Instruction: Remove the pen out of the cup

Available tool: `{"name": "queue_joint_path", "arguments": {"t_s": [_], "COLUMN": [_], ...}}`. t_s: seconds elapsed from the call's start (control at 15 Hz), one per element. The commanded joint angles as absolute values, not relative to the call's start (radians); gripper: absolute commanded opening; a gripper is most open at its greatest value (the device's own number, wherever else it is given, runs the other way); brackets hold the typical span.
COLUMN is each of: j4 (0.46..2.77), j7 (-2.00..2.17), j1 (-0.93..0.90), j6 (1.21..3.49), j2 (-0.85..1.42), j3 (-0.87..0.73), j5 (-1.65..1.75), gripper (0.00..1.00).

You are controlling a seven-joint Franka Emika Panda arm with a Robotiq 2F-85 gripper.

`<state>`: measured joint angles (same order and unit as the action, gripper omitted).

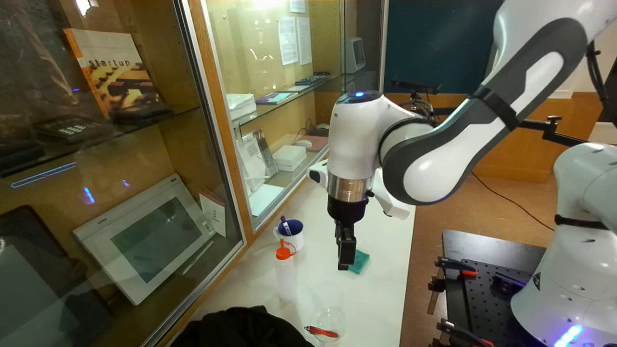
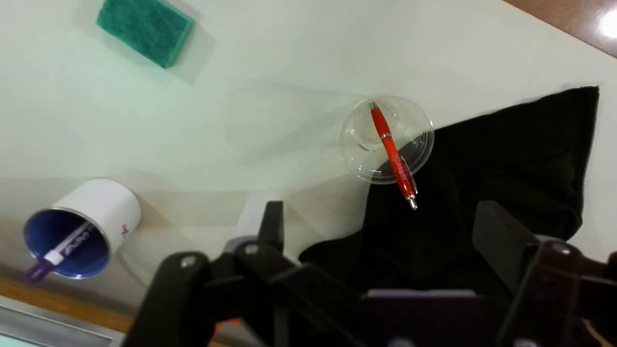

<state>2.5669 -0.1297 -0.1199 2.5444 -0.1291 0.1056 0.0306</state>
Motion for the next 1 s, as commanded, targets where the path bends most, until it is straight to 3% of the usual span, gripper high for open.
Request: {"name": "queue_joint_path", "arguments": {"t_s": [0.0,0.2,0.27,0.33,0.53,0.93], "j4": [2.483,2.430,2.426,2.463,2.439,2.429], "j7": [-0.178,-0.142,-0.056,-0.130,-0.079,-0.190], "j1": [-0.128,-0.126,-0.134,-0.123,-0.126,-0.116], "j6": [2.613,2.645,2.531,2.609,2.569,2.760], "j2": [0.026,0.130,0.103,0.090,0.116,0.225], "j3": [0.111,0.113,0.105,0.113,0.111,0.125], "j5": [0.057,0.117,0.180,0.118,0.160,0.146], "gripper": [1.00,1.00,1.00,1.00,1.00,1.00]}}
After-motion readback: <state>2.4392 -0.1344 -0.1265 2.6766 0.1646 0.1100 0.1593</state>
